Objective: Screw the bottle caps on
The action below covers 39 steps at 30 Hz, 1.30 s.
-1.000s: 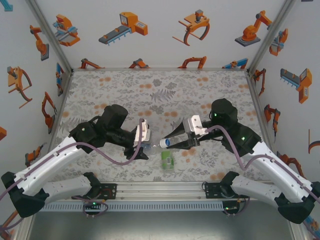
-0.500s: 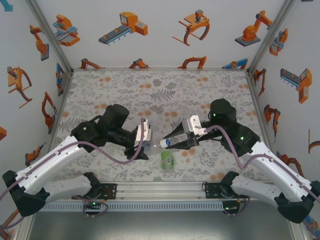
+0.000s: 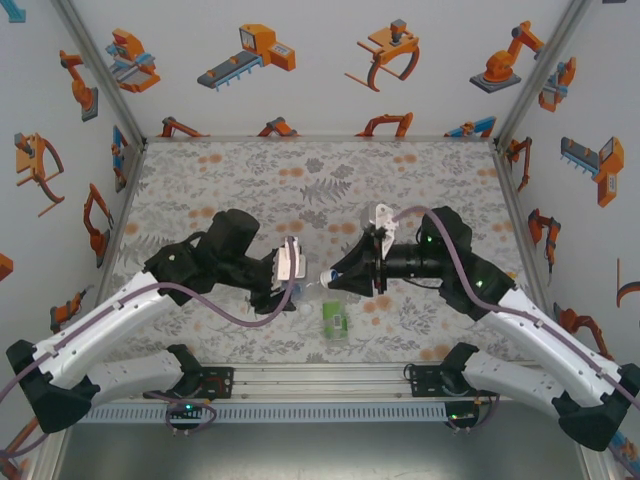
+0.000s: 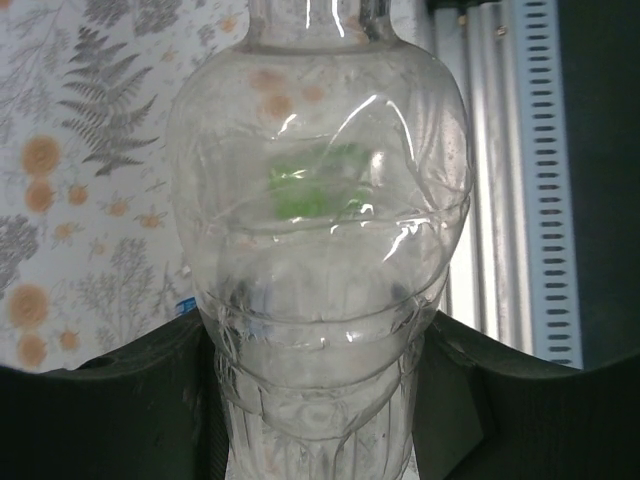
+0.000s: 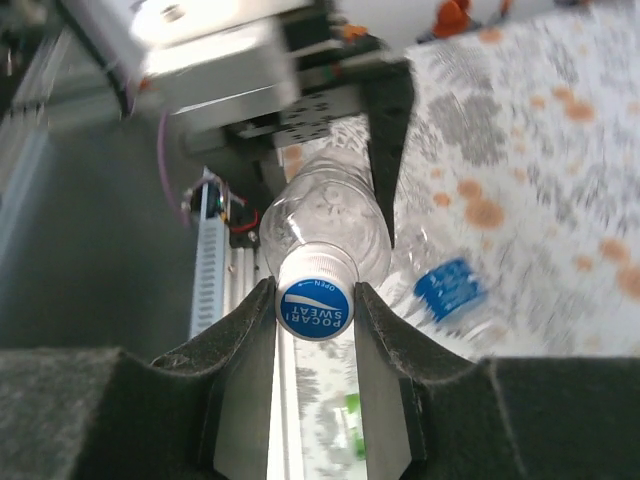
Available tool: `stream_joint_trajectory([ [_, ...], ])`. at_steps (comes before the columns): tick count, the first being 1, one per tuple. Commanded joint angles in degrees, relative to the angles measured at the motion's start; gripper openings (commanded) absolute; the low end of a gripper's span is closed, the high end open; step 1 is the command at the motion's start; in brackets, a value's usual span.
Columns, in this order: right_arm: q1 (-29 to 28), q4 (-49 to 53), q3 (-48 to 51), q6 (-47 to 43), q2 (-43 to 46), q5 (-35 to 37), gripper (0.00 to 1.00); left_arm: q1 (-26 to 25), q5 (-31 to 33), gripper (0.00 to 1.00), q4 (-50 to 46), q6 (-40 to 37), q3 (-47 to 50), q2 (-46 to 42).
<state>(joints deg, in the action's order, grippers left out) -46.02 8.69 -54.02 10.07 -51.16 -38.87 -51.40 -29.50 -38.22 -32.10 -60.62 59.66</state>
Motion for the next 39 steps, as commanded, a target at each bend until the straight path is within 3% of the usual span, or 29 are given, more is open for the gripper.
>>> stream_joint_trajectory([
  [1, -0.4, 2.9, 1.4, 31.0, -0.9, 19.6, 0.0, -0.4, 5.7, 0.0, 10.6, 0.4, 0.6, -0.1],
  [6, -0.4, 11.3, 0.6, 56.6, -3.4, 25.9, 0.0, -0.4, 12.2, 0.0, 14.9, 0.4, 1.1, 1.5],
  [11, -0.4, 7.2, 1.9, 61.5, -4.9, 24.5, 0.0, -0.4, 16.1, 0.0, 16.4, 0.4, 1.3, 3.0],
  [15, -0.4, 7.9, 0.8, 59.4, -5.4, 25.4, 0.0, -0.4, 17.3, 0.0, 16.2, 0.5, 1.3, 3.6],
  [16, -0.4, 8.4, 0.5, 58.6, -5.6, 25.6, 0.0, -0.4, 17.4, 0.05, 16.1, 0.6, 1.3, 3.6],
  [23, 0.4, 14.1, -2.9, 50.9, -6.4, 29.2, 0.0, -0.4, 19.5, 0.52, 17.4, 1.7, 3.0, 1.8],
  [26, 2.0, 17.5, -5.3, 47.0, -7.4, 30.0, 0.0, -0.2, 21.8, 0.81, 17.2, 2.2, 3.4, 1.0],
  [29, 4.5, 21.2, -8.1, 42.0, -9.1, 30.3, 0.0, 0.4, 23.4, 0.98, 15.9, 2.3, 3.1, 0.4],
  [39, 14.4, 32.8, -21.9, 19.4, -22.8, 37.0, 0.0, 6.3, 26.0, 0.97, 10.3, 10.5, 2.5, -2.4],
])
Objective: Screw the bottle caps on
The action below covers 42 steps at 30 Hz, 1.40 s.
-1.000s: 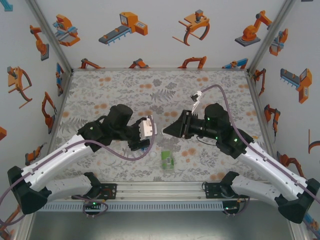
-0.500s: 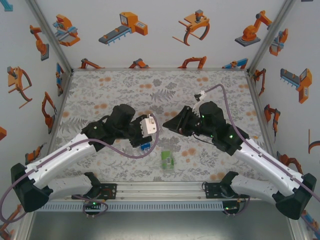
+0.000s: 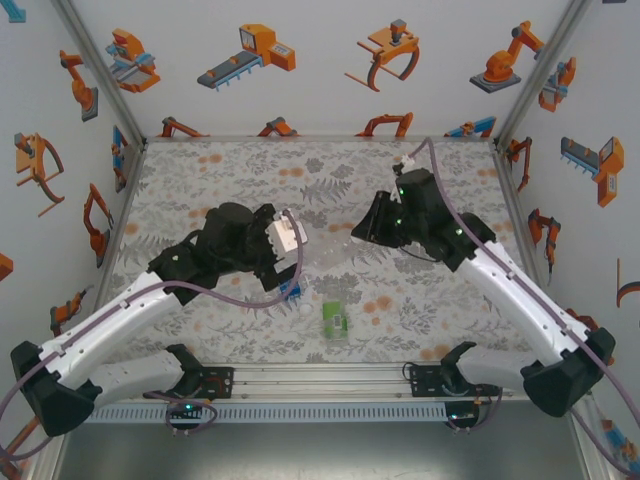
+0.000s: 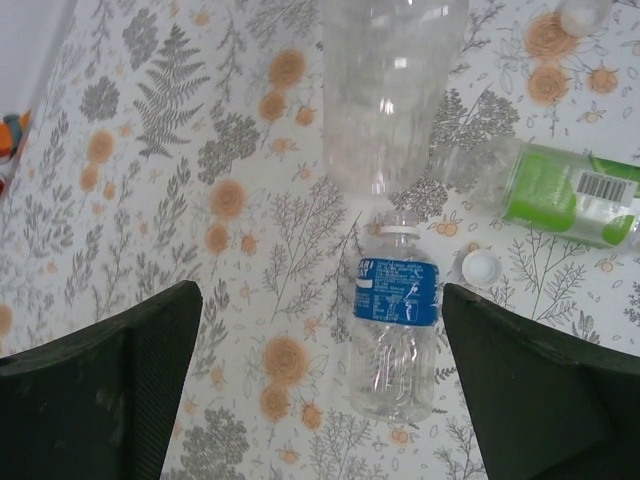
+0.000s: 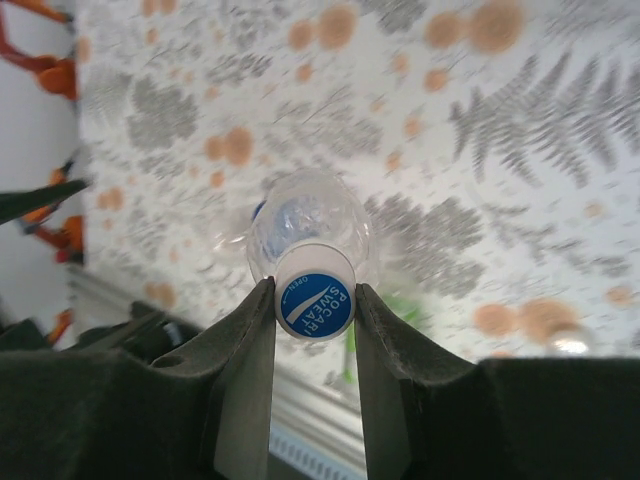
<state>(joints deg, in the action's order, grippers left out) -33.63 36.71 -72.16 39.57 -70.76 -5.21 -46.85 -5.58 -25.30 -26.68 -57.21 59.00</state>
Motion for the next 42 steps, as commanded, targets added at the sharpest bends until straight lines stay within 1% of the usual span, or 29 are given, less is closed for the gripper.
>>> stream_joint_trajectory([
  [1, 3.0, 5.3, -5.3, -12.1, -5.0, 4.0, 0.0, 2.8, 4.3, 0.97, -3.8, 6.8, -1.1, -2.1],
  [4, 5.3, 6.5, -10.3, -17.4, -10.8, 5.8, 0.0, 5.1, 8.8, 0.97, -6.8, 11.6, -1.7, -2.9],
  [6, 6.7, 7.1, -13.8, -20.1, -14.9, 6.7, 0.0, 6.8, 9.9, 0.97, -8.3, 14.7, -2.0, -3.3],
  [10, 8.7, 7.2, -20.7, -24.2, -23.2, 8.7, 0.0, 10.3, 9.5, 0.97, -11.5, 22.7, -2.6, -2.5],
  [12, 9.1, 7.1, -24.2, -26.4, -27.4, 10.5, 0.0, 11.6, 7.8, 0.97, -13.3, 27.1, -3.2, -1.0],
  [16, 9.6, 7.1, -30.9, -29.8, -34.1, 12.8, 0.0, 11.9, 6.8, 0.97, -15.1, 33.7, -3.4, 1.6],
  [20, 10.4, 7.3, -36.4, -32.0, -39.5, 14.2, 0.0, 11.9, 8.2, 0.97, -14.9, 40.8, -2.4, 2.9],
  [24, 11.3, 8.2, -40.0, -32.2, -43.1, 13.4, 0.0, 11.9, 13.6, 0.97, -17.0, 46.7, -3.3, 5.0],
  [27, 11.6, 9.5, -41.8, -32.4, -45.1, 13.2, 0.01, 11.9, 16.4, 0.97, -19.4, 48.9, -5.1, 6.9],
  [29, 11.7, 10.1, -42.1, -32.3, -46.0, 12.6, 0.05, 11.9, 16.2, 0.97, -20.8, 49.0, -6.3, 8.1],
  [32, 11.8, 10.4, -41.5, -31.7, -46.4, 11.7, 0.1, 11.9, 13.2, 0.97, -21.3, 48.6, -7.7, 9.8],
  [34, 11.9, 10.3, -41.0, -31.2, -46.6, 11.4, 0.14, 11.9, 12.3, 0.97, -21.4, 48.3, -8.5, 10.9],
  [36, 11.9, 10.2, -40.8, -31.1, -46.8, 11.4, 0.21, 11.9, 13.1, 0.97, -21.5, 48.4, -9.1, 11.8],
  [38, 11.9, 10.3, -40.7, -31.1, -46.9, 11.5, 0.31, 11.9, 13.4, 0.97, -21.6, 48.2, -9.6, 12.4],
  [42, 11.9, 10.3, -41.0, -31.1, -46.7, 11.6, 0.41, 11.8, 12.6, 0.97, -20.7, 48.0, -10.1, 12.9],
])
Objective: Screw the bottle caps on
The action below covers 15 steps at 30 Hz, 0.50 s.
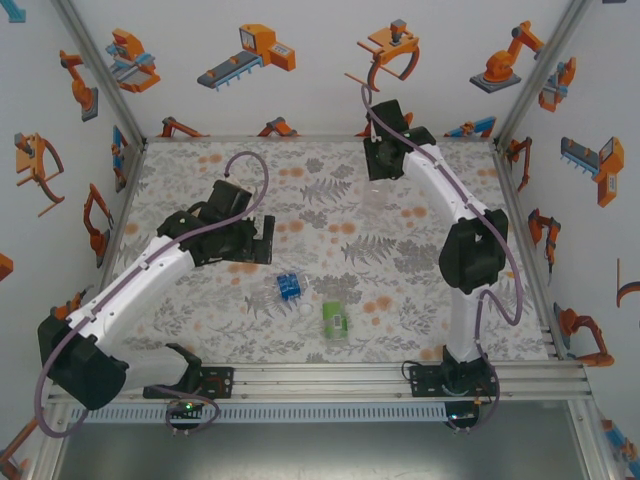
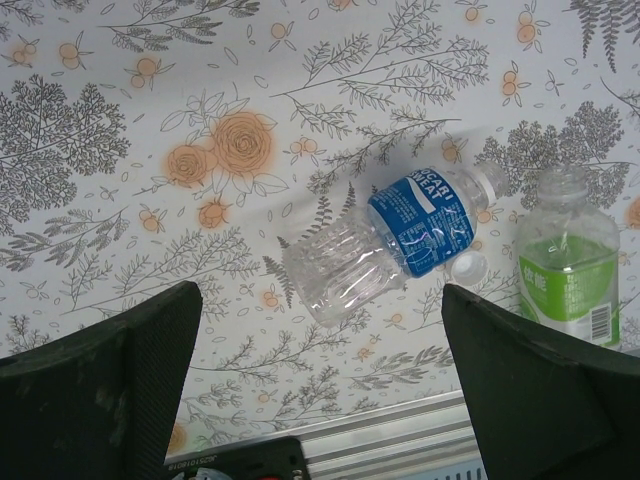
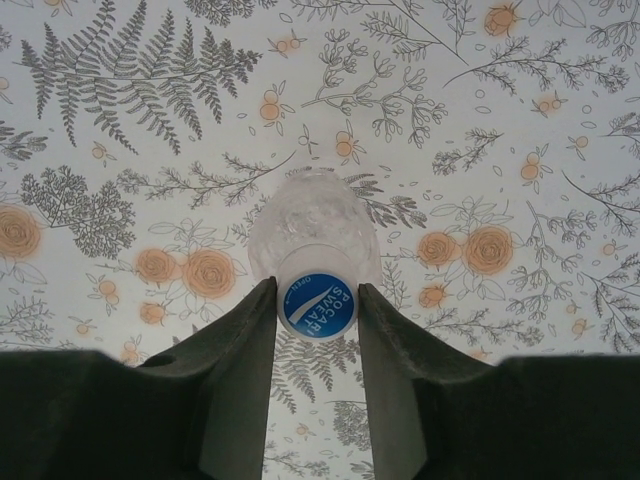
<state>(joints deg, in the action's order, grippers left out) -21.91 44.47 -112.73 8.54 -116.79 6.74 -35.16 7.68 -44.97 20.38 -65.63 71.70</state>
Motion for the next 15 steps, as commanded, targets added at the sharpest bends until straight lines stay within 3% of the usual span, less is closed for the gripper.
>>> stream_joint_trajectory([
  [1, 0.2, 2.5, -0.7, -0.2, -0.6, -0.3, 0.43, 0.1, -1.3, 0.97, -0.6, 0.7, -1.6, 0.2],
  [7, 0.2, 2.9, -2.1, -0.4, 0.1, 0.1, 0.5, 0.1, -2.2, 0.97, 1.3, 0.0, -1.4, 0.4],
  [15, 0.2, 3.3, -0.4, 0.7, 5.3, -1.4, 0.52, 0.0, -6.8, 0.97, 2.8, -4.5, -0.3, 2.4],
])
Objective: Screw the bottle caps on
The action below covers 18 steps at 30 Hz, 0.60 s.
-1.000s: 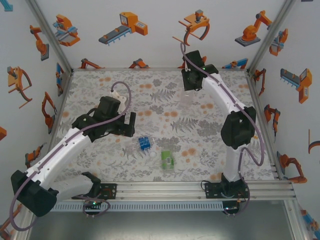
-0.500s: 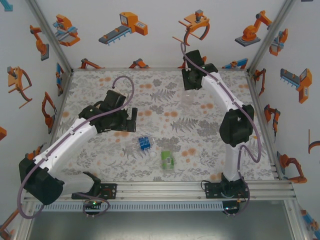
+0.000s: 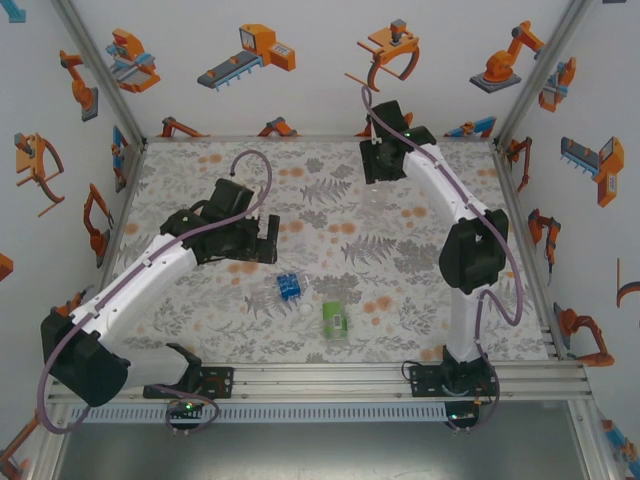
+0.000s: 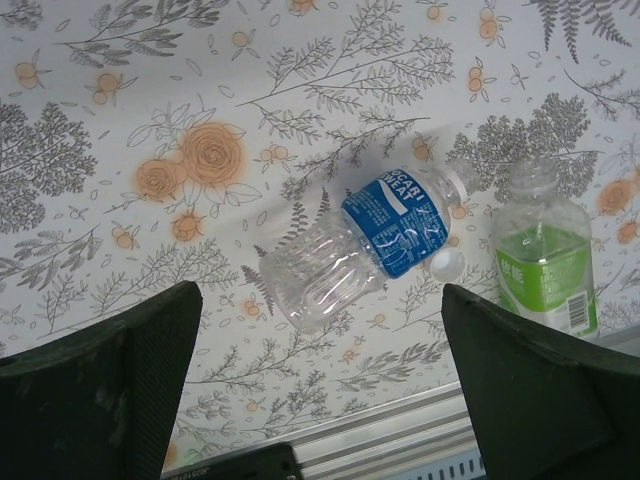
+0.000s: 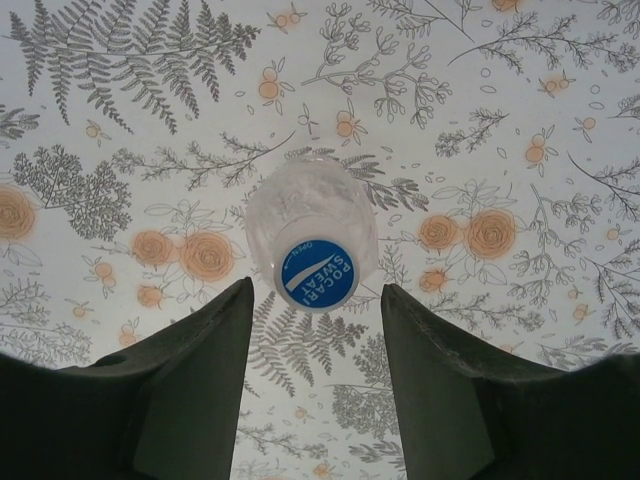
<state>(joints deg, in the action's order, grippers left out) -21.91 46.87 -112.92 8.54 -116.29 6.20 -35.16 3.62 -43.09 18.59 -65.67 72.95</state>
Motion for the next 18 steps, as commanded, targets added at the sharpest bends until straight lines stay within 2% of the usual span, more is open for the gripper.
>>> stream_joint_trajectory([
  [1, 0.2, 0.5, 0.9, 1.1, 6.0, -0.9, 0.51, 0.0, -3.0, 0.97, 1.1, -3.1, 0.0, 1.5],
  [10, 0.0, -6.1, 17.2, 5.7, 20.4, -2.9, 0.51, -2.5, -4.9, 0.97, 4.3, -7.2, 1.9, 6.4],
  [18, 0.0, -7.7, 27.7, 7.7, 29.4, -3.8, 0.51, -6.4, -2.3, 0.97, 4.9, -8.9, 2.9, 13.1],
])
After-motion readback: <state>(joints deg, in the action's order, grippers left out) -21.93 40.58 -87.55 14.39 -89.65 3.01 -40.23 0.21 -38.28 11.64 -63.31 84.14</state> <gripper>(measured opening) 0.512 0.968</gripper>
